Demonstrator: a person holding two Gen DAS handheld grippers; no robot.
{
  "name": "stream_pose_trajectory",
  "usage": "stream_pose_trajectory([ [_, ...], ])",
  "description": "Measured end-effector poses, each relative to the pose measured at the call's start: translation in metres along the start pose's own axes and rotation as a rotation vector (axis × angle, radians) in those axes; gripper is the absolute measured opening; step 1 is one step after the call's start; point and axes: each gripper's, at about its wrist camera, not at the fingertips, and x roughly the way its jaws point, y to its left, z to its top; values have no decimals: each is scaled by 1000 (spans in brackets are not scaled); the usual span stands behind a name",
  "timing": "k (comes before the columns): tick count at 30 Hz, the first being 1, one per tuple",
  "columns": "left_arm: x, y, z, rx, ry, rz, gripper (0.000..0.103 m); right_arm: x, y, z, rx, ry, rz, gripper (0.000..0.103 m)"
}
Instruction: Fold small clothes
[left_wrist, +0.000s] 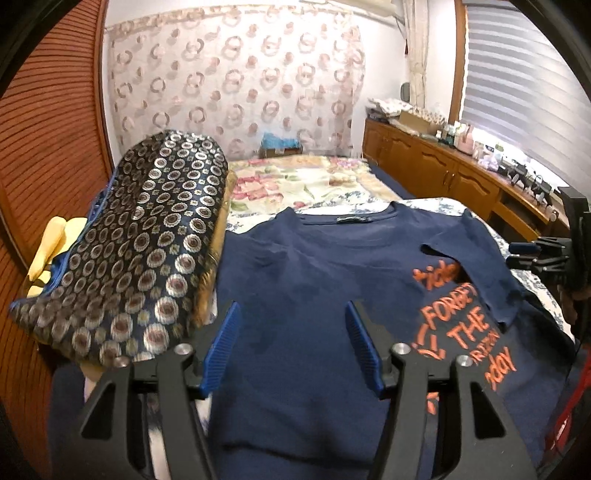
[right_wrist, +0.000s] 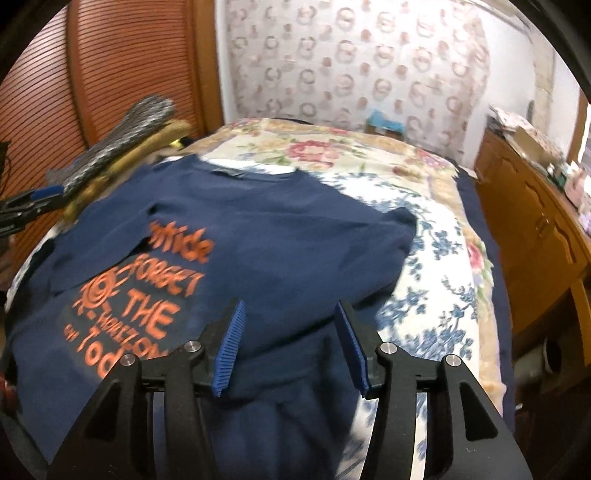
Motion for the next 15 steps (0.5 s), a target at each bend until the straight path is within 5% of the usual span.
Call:
stream_pose_trajectory([
  [4, 34, 8, 15, 23, 79, 3, 41, 17, -22, 12, 32, 8, -14, 52],
  [15, 130, -1, 66, 122, 248, 135, 41, 63, -63, 44, 56, 15, 2, 53],
])
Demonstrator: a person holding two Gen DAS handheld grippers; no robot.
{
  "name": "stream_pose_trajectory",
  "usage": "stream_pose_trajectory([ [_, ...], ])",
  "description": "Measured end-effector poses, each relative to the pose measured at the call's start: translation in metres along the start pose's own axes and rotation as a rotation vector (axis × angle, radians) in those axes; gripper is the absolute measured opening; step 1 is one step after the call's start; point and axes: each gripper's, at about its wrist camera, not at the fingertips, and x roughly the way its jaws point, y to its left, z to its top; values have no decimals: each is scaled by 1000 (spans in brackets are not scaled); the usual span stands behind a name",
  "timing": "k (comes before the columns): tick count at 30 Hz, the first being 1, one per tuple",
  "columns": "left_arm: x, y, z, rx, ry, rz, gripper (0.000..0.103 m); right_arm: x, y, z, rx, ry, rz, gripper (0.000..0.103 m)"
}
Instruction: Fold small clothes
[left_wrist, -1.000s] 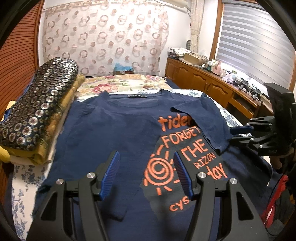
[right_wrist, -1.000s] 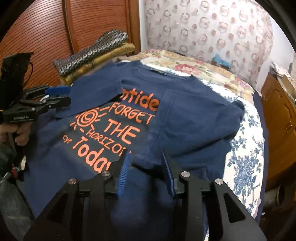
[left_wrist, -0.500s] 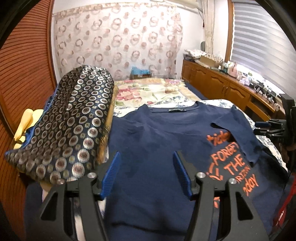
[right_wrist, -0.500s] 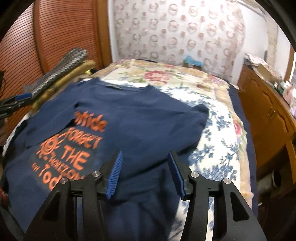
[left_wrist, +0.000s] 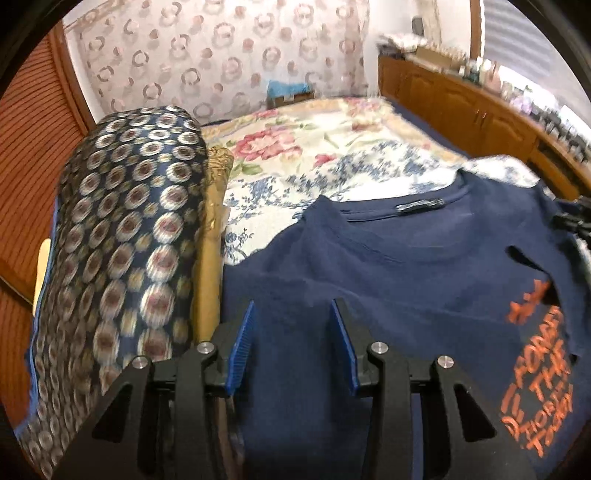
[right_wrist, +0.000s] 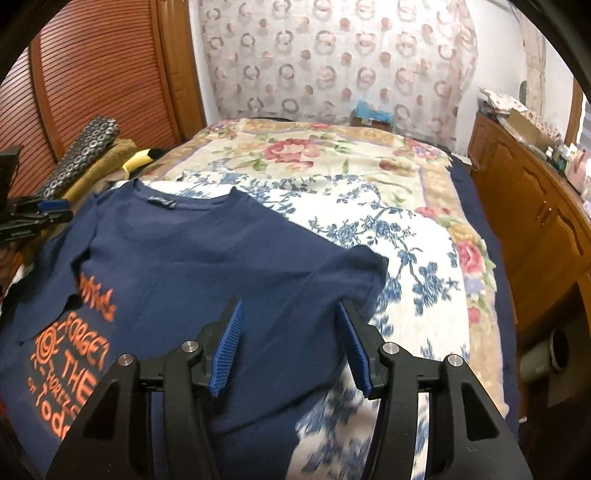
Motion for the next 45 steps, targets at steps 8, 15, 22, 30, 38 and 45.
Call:
stream_pose_trajectory([
  [8, 30, -9, 8, 32, 68, 61, 41, 21, -11, 7, -9, 12, 19, 54],
  [15, 30, -9, 6, 9, 54, 38, 32, 23, -11, 10, -15, 4, 38, 54],
  [22, 31, -1, 8, -60, 60, -12, 24, 25, -13, 13, -7, 11, 37, 54],
  [30, 32, 1, 5, -104, 28, 0, 17, 23, -15, 10, -4, 12, 35, 55],
  [38, 5, 8, 8, -122, -65, 14, 0, 19, -18, 7, -5, 9, 14, 55],
  [45, -36, 5, 10, -92, -149, -23, 0, 12, -27, 9, 10, -3, -13, 57],
])
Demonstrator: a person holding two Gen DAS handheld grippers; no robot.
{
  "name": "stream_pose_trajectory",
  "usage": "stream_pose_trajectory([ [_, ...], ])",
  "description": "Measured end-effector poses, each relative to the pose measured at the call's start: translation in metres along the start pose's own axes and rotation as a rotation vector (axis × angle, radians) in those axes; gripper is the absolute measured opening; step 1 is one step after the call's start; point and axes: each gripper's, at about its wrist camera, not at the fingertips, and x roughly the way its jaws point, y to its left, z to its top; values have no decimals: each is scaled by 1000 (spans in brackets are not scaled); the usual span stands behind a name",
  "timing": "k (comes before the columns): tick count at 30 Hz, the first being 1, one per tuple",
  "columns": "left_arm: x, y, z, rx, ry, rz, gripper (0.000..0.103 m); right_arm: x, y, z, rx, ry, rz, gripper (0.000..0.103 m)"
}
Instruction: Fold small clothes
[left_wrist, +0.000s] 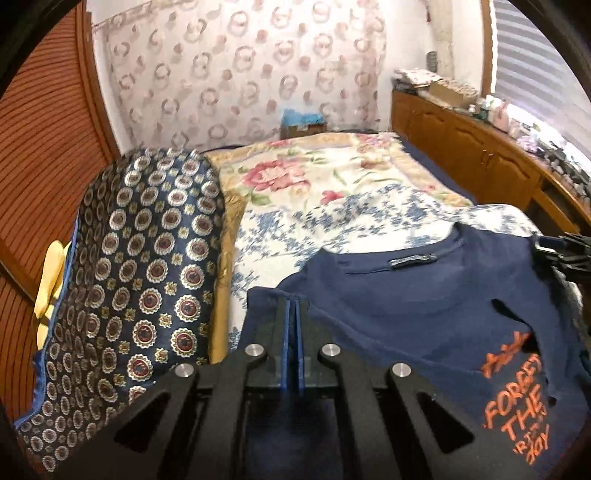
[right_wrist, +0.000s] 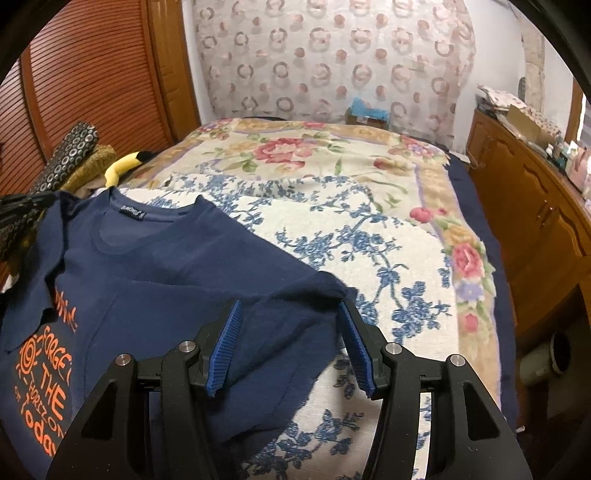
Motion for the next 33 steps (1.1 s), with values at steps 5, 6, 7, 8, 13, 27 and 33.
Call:
stream_pose_trajectory([
  [5, -14, -6, -1, 14, -17, -33, 0, 1, -6, 2, 10, 7, -27, 61],
  [6, -16, -6, -1, 14, -22, -35, 0, 3, -7, 1, 13, 14, -35, 61],
  [7, -18, -6, -2, 17, -23, -42, 0, 4, -8, 2, 16, 20, -37, 61],
  [8, -20, -7, -3, 19, -26, -47, 0, 6, -9, 2, 21, 26, -36, 61],
  [13, -34, -6, -7, 13, -47, -72, 0, 16, -11, 4, 50, 54, -25, 61],
  [27, -120, -20, -43, 36, -145, -165, 0, -60, 43, 12, -32, -132, 119, 5],
  [33, -174, -8, -80, 10, -205, -185, 0, -116, 71, -8, -60, -194, 137, 5],
])
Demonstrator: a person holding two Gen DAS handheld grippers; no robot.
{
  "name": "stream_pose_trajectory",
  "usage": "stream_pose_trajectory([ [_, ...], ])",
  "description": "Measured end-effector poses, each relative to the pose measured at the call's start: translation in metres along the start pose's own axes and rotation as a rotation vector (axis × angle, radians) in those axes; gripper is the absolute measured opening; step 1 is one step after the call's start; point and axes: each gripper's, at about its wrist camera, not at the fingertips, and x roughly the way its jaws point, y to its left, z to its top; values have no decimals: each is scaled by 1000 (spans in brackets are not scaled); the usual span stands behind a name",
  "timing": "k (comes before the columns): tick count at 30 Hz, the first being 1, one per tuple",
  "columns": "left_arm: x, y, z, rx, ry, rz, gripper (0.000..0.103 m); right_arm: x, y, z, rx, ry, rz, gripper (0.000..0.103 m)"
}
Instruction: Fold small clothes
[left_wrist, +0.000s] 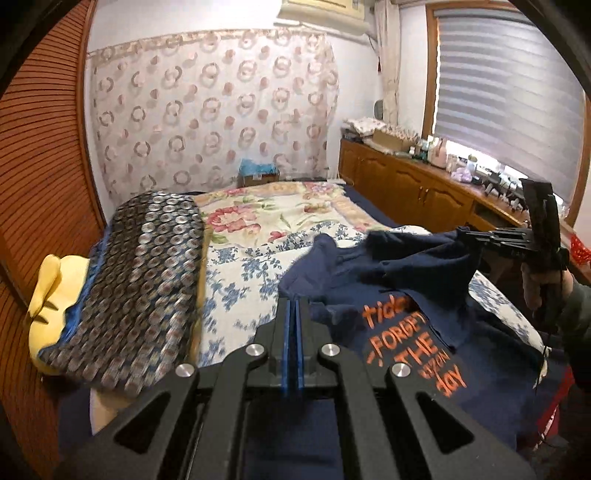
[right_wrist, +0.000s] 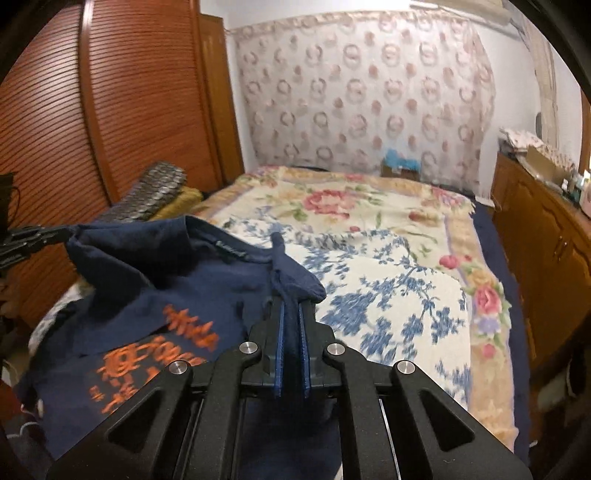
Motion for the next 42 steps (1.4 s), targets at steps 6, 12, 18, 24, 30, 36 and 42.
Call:
stream_pose_trajectory([
  [6, -47, 13, -56, -63, 9, 19, 0, -62, 31, -47, 5, -7, 16, 4],
  [12, -87, 21, -110, -141, 13, 33, 0, -95, 46, -103, 43, 62, 14, 4],
  [18, -123, 31, -139, -204, 15, 55, 0, -133, 49, -122, 66, 78, 3, 4],
  [24, -133, 27, -135, -174, 28, 55, 0, -162, 61, -134, 24, 126, -2, 4],
  [30, -136, 17, -135, -133, 46, 61, 1, -163, 65, -152, 27, 175, -12, 4],
  [36, -139, 15, -125, -119, 32, 69, 9, -162, 60, -148, 41, 167, -44, 16],
  [42, -116, 12, -120, -120, 51, 47, 22, -170, 55, -123, 14, 97, -85, 31],
])
